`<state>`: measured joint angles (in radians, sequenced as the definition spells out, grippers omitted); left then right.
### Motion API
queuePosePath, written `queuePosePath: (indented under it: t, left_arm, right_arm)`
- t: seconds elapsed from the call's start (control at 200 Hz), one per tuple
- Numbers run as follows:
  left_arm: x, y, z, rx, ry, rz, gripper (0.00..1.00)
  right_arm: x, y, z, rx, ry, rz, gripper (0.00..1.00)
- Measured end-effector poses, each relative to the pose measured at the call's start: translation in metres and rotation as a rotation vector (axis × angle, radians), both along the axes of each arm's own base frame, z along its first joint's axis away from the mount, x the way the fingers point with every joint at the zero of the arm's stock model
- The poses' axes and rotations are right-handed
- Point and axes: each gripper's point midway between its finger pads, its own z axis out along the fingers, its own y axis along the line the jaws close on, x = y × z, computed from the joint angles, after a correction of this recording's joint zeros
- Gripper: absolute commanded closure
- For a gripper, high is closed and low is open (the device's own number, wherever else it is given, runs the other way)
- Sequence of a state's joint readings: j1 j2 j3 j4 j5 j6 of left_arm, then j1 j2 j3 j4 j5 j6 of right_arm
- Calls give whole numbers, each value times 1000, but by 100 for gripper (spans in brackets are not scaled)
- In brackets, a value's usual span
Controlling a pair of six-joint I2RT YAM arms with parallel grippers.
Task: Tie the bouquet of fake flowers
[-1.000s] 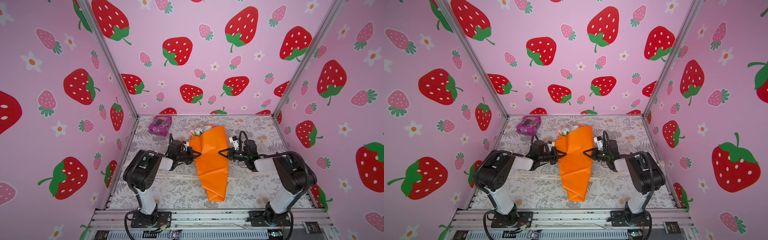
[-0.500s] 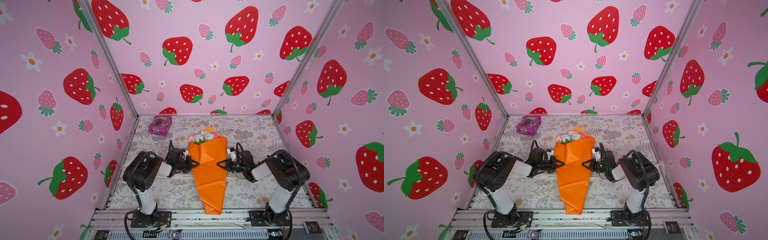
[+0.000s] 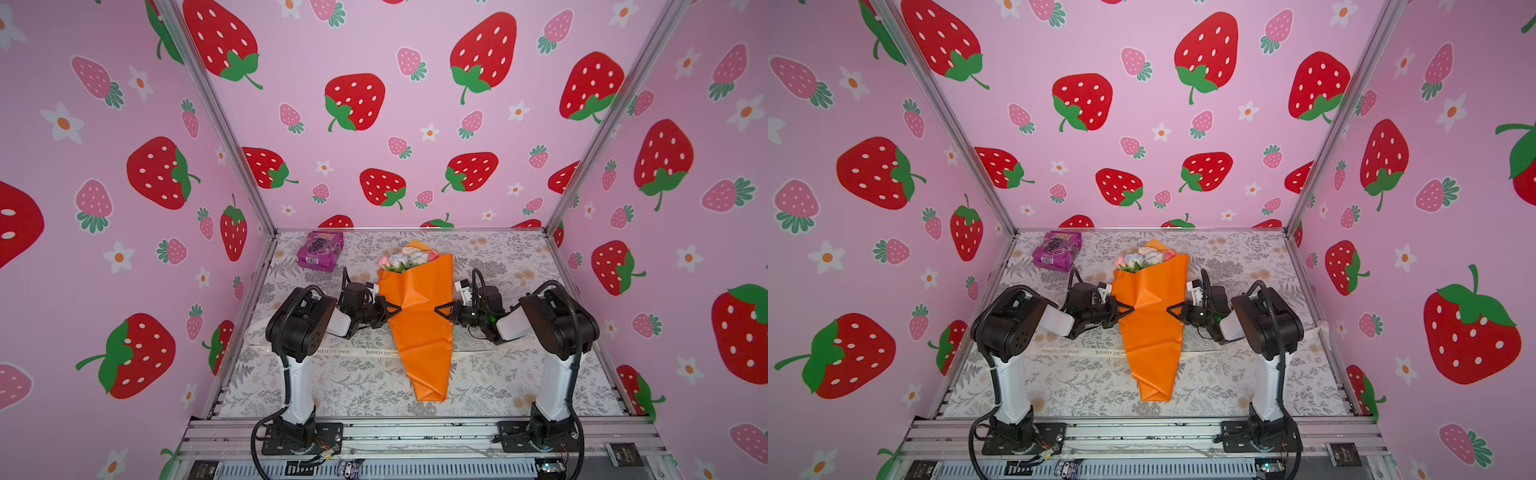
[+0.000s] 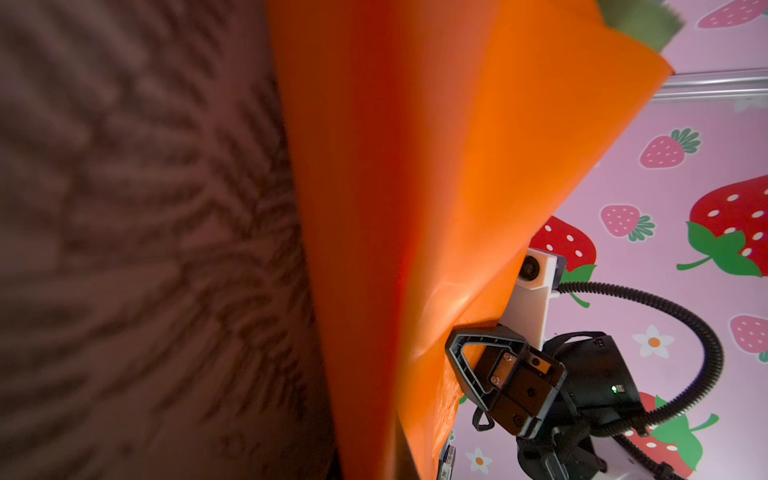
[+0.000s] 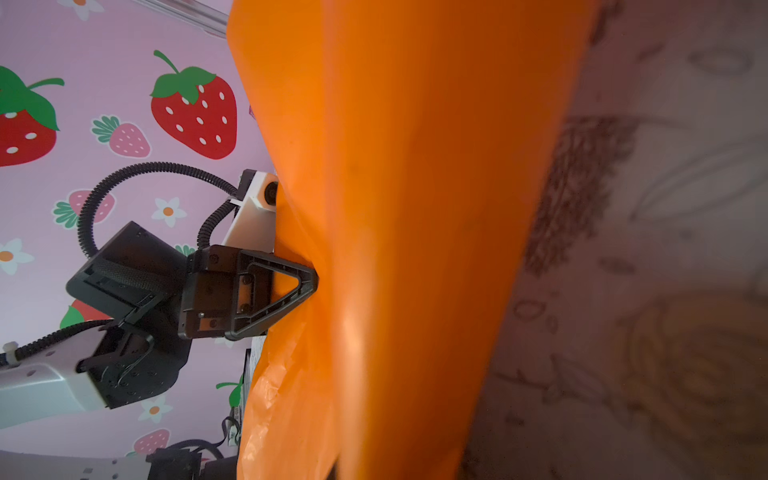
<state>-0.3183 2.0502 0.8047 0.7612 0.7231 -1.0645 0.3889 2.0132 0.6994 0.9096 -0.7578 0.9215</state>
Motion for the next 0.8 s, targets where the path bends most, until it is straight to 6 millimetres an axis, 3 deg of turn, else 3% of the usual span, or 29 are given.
queuePosePath:
  t: [0.225,0.395,0.57,0.8]
  left_arm:
    - [49,-5,3,0,-18,27,100]
    - [68,-5,4,7,-19,33,100]
    - [59,-4,5,18,8,20,100]
    - [16,6,41,12,-3,-6,100]
  right_arm:
    - [54,1,3,-9,-44,-4,94]
    - [74,3,4,-29,-44,2,95]
    - [64,4,17,-27,-42,28,96]
    - [14,12,57,3,-85,86,96]
